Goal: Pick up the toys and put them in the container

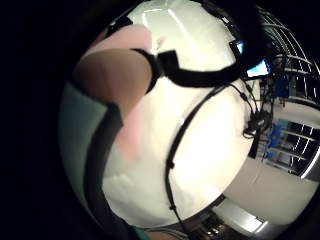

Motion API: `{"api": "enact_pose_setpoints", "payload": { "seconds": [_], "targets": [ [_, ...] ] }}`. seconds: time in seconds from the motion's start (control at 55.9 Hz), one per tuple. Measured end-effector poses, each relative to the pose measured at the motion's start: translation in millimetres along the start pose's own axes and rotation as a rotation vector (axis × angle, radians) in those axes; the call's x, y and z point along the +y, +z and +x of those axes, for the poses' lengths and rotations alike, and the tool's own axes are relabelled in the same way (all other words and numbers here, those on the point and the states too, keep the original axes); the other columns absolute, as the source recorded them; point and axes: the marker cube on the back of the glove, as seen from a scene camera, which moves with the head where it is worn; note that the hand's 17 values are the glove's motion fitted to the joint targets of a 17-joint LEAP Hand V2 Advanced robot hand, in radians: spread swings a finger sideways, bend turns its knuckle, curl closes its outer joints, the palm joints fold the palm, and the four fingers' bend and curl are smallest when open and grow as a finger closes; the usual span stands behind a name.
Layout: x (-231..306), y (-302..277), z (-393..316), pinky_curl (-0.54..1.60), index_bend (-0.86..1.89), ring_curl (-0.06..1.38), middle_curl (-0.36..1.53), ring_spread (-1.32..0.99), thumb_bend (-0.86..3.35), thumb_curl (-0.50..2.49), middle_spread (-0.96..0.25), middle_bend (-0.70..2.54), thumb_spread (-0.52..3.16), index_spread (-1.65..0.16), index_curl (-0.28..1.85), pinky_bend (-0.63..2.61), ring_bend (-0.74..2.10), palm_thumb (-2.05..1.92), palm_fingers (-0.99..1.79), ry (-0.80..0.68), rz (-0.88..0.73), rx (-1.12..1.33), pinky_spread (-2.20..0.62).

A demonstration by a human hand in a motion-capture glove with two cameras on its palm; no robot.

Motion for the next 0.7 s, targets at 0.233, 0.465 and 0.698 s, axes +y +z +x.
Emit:
{"api": "enact_pose_setpoints", "payload": {
  "seconds": [0.233,0.465,0.698],
  "targets": [
    [-12.6,7.3,-1.4,0.31,0.15,0.43,0.40,-0.23,0.07,0.35,-0.22,0.34,1.25,-0.38,0.32,1.12,0.55,0.29,0.31,0.052,0.055,-0.007,-0.10],
    [-20.4,7.8,-3.1,0.32,0.12,0.51,0.48,-0.41,0.13,0.46,-0.27,0.56,1.25,-0.36,0.28,1.10,0.84,0.49,0.67,0.035,0.196,-0.008,-0.28],
    [-25.8,-53.4,-2.7,0.36,0.17,0.55,0.54,-0.50,0.12,0.58,-0.29,0.60,1.05,-0.35,0.32,1.14,0.87,0.60,0.71,0.010,0.276,-0.047,-0.33]
  ]
}}
